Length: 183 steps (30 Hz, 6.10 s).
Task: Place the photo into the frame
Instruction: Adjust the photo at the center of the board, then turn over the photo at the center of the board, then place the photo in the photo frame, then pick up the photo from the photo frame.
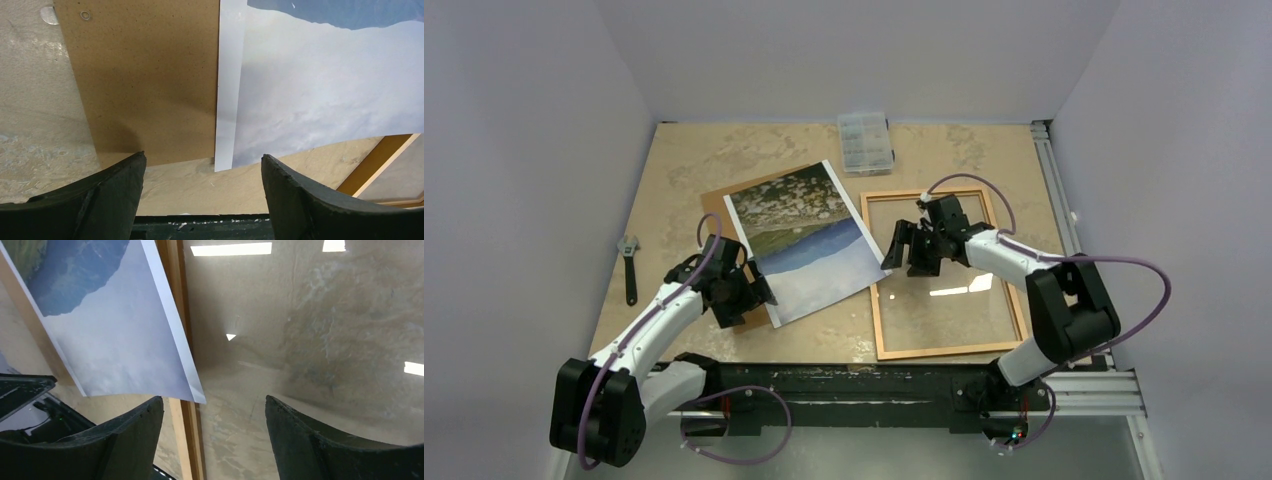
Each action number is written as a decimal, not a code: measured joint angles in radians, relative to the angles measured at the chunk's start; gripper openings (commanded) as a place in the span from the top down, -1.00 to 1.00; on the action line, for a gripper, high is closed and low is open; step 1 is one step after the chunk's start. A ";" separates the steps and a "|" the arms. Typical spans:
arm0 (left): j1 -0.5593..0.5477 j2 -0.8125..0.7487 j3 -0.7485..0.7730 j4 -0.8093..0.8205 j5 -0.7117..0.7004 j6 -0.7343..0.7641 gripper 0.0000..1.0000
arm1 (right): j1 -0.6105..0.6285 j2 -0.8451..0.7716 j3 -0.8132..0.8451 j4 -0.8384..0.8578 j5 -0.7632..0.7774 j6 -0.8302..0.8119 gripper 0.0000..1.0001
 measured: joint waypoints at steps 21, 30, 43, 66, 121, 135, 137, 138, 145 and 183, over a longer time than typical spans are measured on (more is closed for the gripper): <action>0.000 -0.002 0.000 -0.002 0.000 0.000 -0.64 | -0.020 0.108 -0.001 0.219 -0.253 0.071 1.00; 0.000 -0.018 0.004 -0.009 0.000 0.000 -0.64 | -0.019 -0.195 -0.160 0.123 -0.249 0.068 0.55; 0.000 -0.009 0.004 -0.007 0.000 0.001 -0.64 | -0.001 -0.528 -0.272 -0.168 -0.098 -0.014 -0.89; 0.000 -0.021 0.019 -0.025 -0.001 0.010 -0.64 | -0.029 0.159 0.048 0.089 -0.266 -0.090 0.01; 0.000 -0.150 0.077 -0.103 0.037 0.014 -0.64 | 0.102 -0.542 0.262 -0.457 0.345 -0.203 1.00; 0.000 -0.167 0.040 0.045 0.161 -0.024 -0.68 | 0.399 -0.366 0.132 -0.151 0.169 -0.028 -0.65; 0.000 -0.166 0.013 0.090 0.195 -0.036 -0.67 | 0.400 -0.354 0.125 -0.124 0.138 -0.014 -0.77; 0.000 -0.164 0.004 0.105 0.206 -0.043 -0.67 | 0.400 -0.352 0.125 -0.114 0.127 -0.010 -0.80; -0.002 -0.109 -0.063 0.256 0.285 -0.091 -0.64 | 0.382 -0.354 0.124 -0.092 0.100 0.016 -0.83; -0.388 0.446 0.033 0.910 0.266 -0.348 -0.06 | -0.068 -0.185 -0.309 0.171 -0.304 0.087 -0.76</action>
